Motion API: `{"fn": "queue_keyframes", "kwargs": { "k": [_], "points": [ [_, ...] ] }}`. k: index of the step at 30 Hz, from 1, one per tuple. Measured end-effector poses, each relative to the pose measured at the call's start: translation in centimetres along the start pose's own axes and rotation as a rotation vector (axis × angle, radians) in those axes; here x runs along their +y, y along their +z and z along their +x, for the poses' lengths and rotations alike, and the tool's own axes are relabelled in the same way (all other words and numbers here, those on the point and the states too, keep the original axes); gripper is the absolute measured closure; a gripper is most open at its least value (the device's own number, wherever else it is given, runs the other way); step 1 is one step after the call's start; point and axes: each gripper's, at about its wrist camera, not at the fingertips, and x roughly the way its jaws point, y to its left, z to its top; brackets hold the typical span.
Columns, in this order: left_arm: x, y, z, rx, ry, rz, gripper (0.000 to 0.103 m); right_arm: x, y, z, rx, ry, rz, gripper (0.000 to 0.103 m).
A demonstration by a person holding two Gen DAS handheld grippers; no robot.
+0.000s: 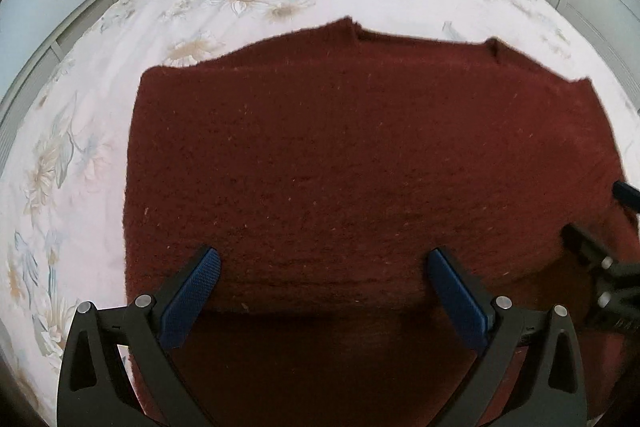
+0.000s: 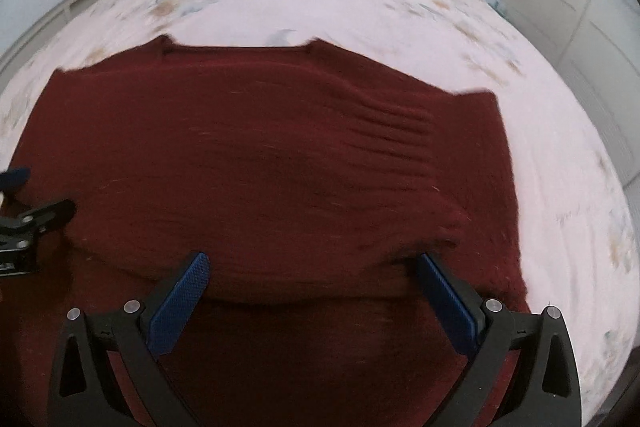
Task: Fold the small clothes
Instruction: 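Open both grippers and move them to the sweater hem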
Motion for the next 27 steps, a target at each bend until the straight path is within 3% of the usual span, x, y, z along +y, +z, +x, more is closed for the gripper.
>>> {"fn": "queue_keyframes", "kwargs": {
  "k": [9, 12, 19, 23, 27],
  "points": [
    [3.5, -1.3, 0.3, 0.005, -0.082, -0.029, 0.001, -5.5, -1.1, -0.3, 0.001, -0.016, 0.099, 0.000],
    [3.7, -1.5, -0.4, 0.002, -0.094, -0.011, 0.001, -5.7, -1.3, -0.9, 0.018, -0.067, 0.079, 0.000],
    [4.3, -2.6, -4.7, 0.003, -0.078, -0.003, 0.001, -7.8, -3.0, -5.8, -0.019, -0.014, 0.099, 0.000],
    [5.2, -4.6, -7.9, -0.017, -0.067, -0.010, 0.001, -9.0, -5.1, -8.8, -0.035, 0.028, 0.118, 0.000],
    [6.3, -7.3, -9.9, 0.012, -0.086, -0.052, 0.001, -9.6, -7.9, -10.1, -0.020, 0.057, 0.138, 0.000]
  ]
}}
